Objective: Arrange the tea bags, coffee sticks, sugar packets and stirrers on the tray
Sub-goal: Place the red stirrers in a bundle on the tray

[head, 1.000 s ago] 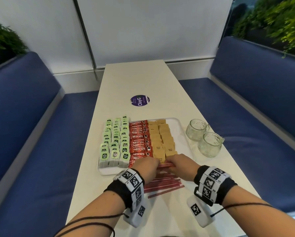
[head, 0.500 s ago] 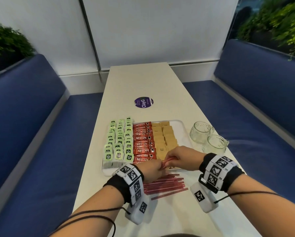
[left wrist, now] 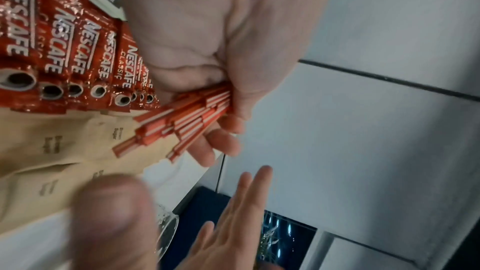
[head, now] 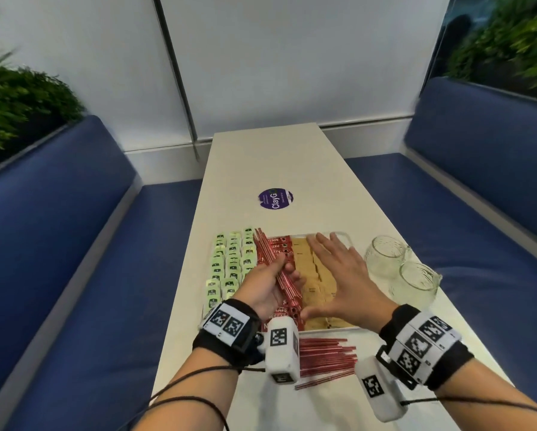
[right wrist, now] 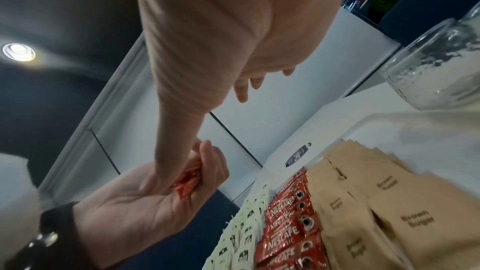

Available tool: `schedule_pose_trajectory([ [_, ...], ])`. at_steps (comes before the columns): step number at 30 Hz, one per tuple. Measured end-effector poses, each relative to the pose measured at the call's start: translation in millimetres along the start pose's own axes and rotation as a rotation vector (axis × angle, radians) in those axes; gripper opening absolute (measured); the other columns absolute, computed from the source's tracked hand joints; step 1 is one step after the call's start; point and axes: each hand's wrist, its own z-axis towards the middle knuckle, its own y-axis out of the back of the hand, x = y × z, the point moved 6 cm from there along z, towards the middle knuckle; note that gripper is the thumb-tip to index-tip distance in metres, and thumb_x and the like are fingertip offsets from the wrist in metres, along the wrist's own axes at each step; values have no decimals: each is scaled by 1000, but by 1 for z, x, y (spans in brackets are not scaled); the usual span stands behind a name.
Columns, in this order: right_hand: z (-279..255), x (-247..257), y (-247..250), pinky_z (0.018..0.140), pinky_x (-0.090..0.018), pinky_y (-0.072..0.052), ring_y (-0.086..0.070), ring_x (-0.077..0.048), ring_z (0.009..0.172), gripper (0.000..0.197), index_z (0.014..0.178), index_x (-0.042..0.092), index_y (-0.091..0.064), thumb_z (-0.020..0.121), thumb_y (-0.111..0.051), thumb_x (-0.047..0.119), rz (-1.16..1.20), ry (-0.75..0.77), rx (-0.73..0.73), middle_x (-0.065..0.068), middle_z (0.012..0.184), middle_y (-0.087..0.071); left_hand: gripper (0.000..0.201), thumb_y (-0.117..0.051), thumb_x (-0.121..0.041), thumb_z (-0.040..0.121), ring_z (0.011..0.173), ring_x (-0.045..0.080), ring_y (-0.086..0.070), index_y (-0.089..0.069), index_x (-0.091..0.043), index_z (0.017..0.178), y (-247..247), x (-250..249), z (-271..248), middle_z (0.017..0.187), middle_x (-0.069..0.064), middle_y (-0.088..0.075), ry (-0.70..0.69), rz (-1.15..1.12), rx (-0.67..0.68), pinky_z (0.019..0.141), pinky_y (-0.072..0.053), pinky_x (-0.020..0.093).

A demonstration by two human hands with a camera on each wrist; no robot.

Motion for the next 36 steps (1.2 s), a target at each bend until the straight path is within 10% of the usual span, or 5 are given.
schedule_pose_trajectory([
  [19, 23, 19, 1, 122, -42, -11, -1, -4, 148, 122, 153, 35, -9, 58, -80, 63, 88, 141, -41, 9, 161, -10, 20, -51, -22, 100, 60, 17, -49, -53, -6, 88, -17, 10, -6, 67, 5, -44, 144, -103, 25, 42, -52, 25],
  [26, 23, 2, -7, 122, -42, -13, 2, -4, 148, 130, 151, 47, -2, 50, -80, 69, 242, 16, 67, 16, 161, 0, 23, -57, -33, 96, 48, 10, -40, -54, -10, 94, -5, 14, -2, 58, -5, -43, 95, 255, 66, 45, -40, 22],
  [32, 36, -22, 34, 113, -30, -26, -33, -7, 139, 78, 149, 36, -30, 82, -49, 70, 616, -213, -56, 12, 154, -33, 22, -54, -31, 99, 45, 8, -36, -49, -14, 86, -9, 33, -15, 57, -7, -36, 225, 497, 248, 45, -40, 22],
  [36, 33, -9, 19, 90, -8, -45, -60, 5, 108, 38, 131, 25, -56, 100, -40, 41, 728, -214, 158, 7, 127, -63, 20, -55, -29, 98, 46, 8, -39, -51, -12, 89, -13, 37, -13, 58, -6, -40, 231, 472, 278, 47, -43, 23],
])
